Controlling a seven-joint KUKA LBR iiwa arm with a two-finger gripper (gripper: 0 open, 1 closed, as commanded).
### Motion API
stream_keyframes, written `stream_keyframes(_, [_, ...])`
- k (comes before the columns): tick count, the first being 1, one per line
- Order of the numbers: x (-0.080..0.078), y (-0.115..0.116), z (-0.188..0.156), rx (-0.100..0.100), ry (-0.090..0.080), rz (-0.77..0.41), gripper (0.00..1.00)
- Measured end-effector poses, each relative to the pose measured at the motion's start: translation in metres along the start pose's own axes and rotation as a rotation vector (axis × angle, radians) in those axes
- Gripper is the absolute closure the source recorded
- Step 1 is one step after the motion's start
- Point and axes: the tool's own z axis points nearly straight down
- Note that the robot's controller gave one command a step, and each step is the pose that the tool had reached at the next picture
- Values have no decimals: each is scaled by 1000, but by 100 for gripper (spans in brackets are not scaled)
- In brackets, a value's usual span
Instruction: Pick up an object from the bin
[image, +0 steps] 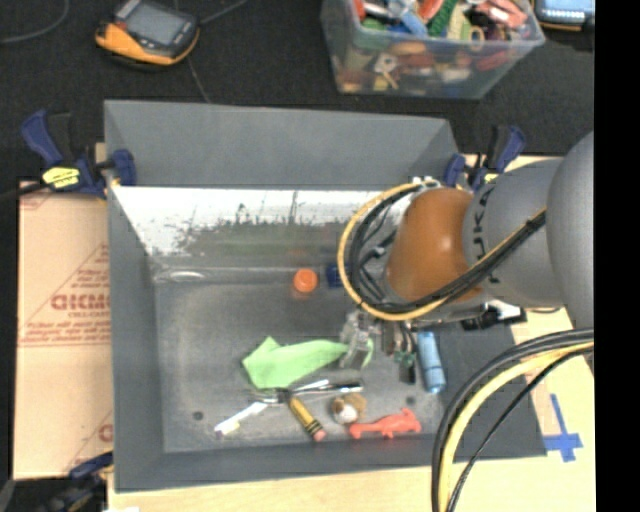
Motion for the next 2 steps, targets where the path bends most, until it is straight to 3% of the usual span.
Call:
stream_keyframes(1, [-21, -56, -67, 7, -10, -17, 100])
stream_keyframes(2, [3, 17, -121, -3, 3, -20, 100])
